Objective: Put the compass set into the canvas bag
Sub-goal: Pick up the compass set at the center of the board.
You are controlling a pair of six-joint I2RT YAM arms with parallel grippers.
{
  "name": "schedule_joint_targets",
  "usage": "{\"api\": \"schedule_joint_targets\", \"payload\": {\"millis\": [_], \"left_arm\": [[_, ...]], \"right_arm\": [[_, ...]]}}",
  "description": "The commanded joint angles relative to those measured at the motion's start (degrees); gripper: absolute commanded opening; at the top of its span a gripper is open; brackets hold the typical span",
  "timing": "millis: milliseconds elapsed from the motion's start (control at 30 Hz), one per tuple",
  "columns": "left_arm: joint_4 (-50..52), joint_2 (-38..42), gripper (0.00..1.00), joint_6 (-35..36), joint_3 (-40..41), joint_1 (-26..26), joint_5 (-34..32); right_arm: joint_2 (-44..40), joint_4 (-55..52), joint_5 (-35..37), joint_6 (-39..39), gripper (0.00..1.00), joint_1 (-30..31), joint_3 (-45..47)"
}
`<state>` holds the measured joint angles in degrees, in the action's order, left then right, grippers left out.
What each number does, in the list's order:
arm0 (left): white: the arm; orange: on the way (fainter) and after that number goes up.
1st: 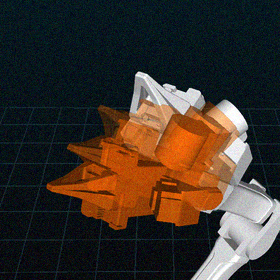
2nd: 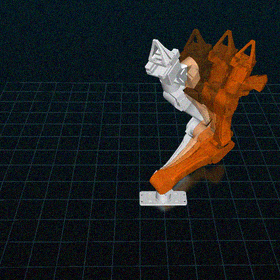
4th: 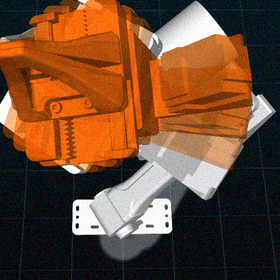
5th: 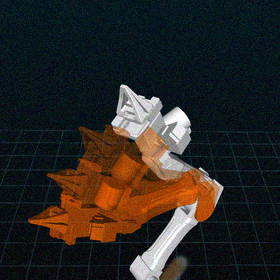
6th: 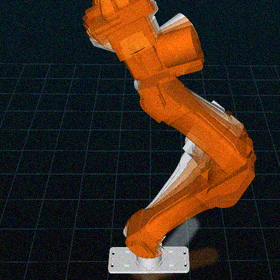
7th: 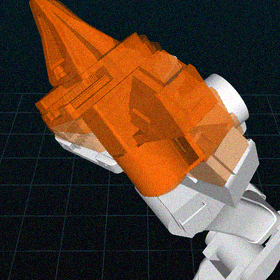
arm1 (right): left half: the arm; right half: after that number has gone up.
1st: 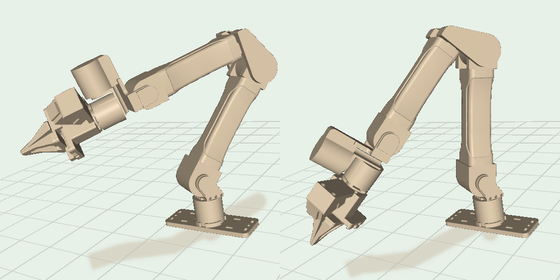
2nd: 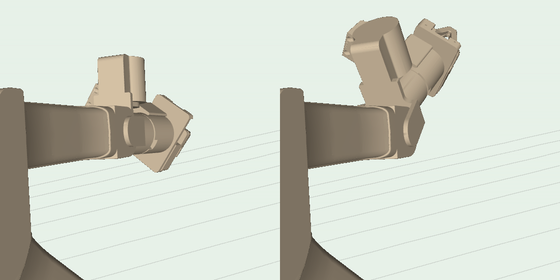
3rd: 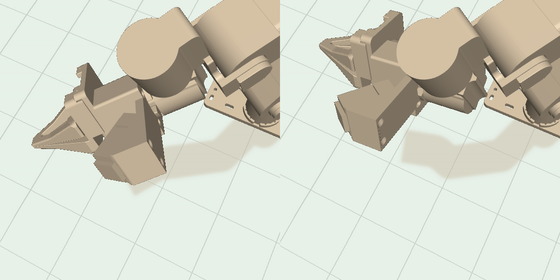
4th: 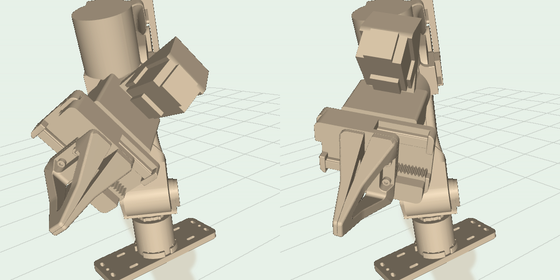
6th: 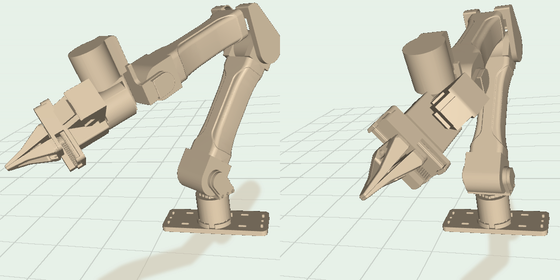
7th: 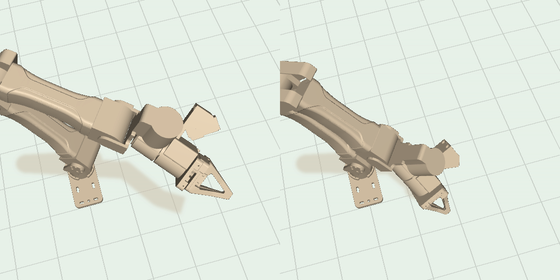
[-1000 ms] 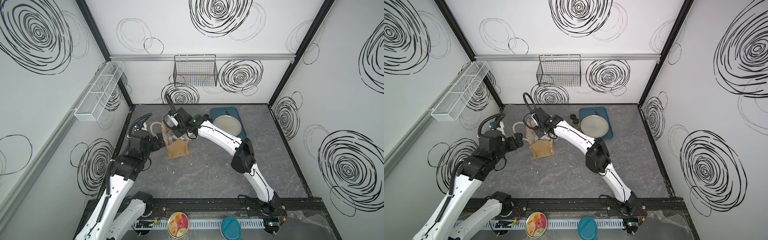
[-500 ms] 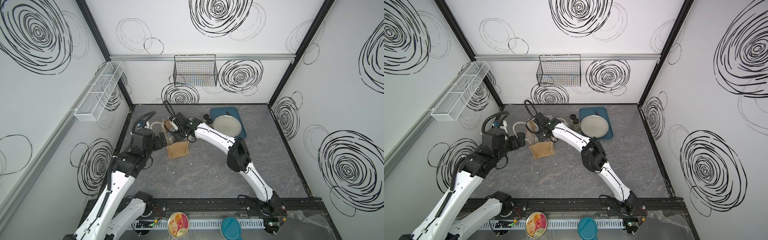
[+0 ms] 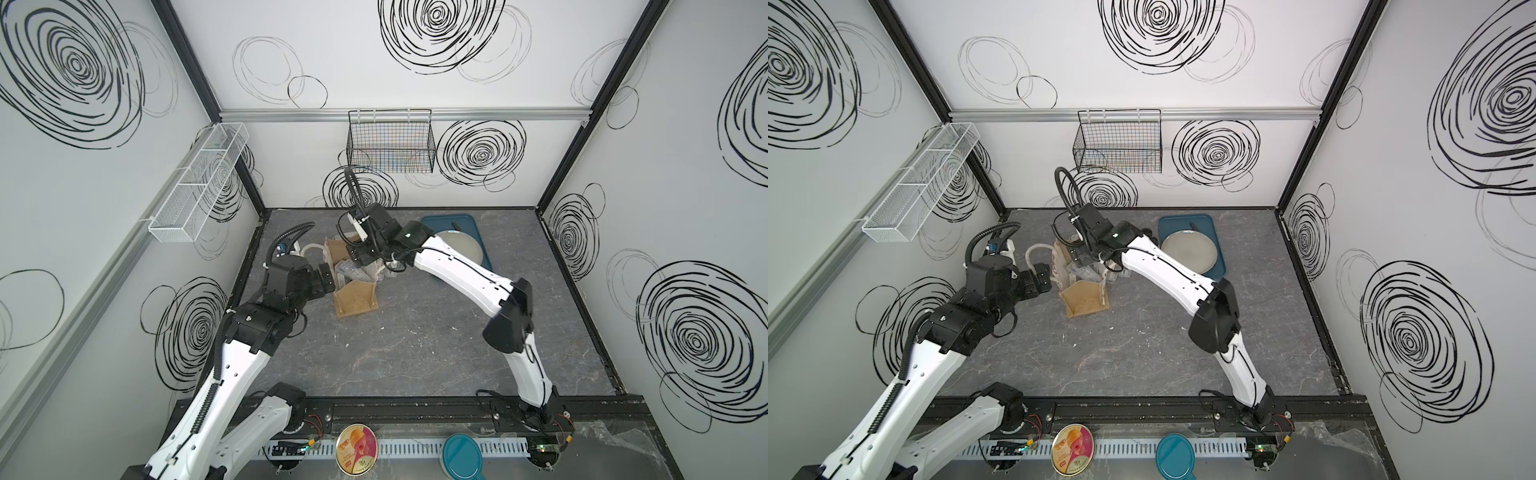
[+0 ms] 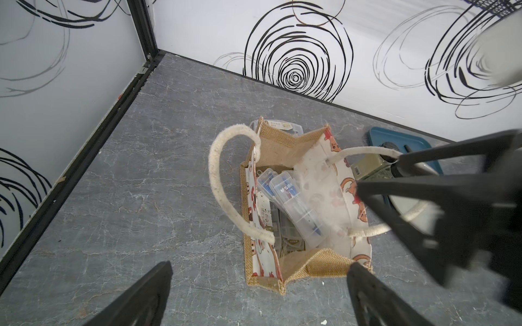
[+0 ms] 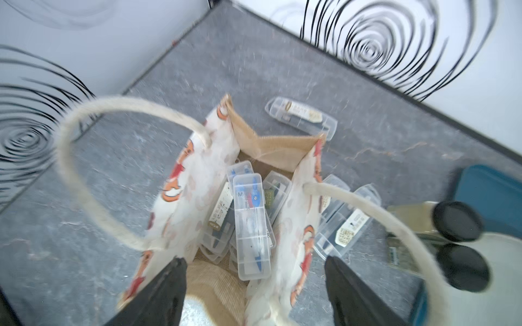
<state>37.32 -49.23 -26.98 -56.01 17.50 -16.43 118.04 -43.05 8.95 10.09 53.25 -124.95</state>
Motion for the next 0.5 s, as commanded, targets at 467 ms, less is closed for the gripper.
{"api": "schedule_joint_targets", "payload": {"millis": [467], "left_arm": [[-1.8, 0.7, 0.99, 1.7, 0.0, 4.2, -5.1]], "right_arm": [[-35.4, 15.3, 0.6, 13.7, 0.82, -12.9, 57.8]]}}
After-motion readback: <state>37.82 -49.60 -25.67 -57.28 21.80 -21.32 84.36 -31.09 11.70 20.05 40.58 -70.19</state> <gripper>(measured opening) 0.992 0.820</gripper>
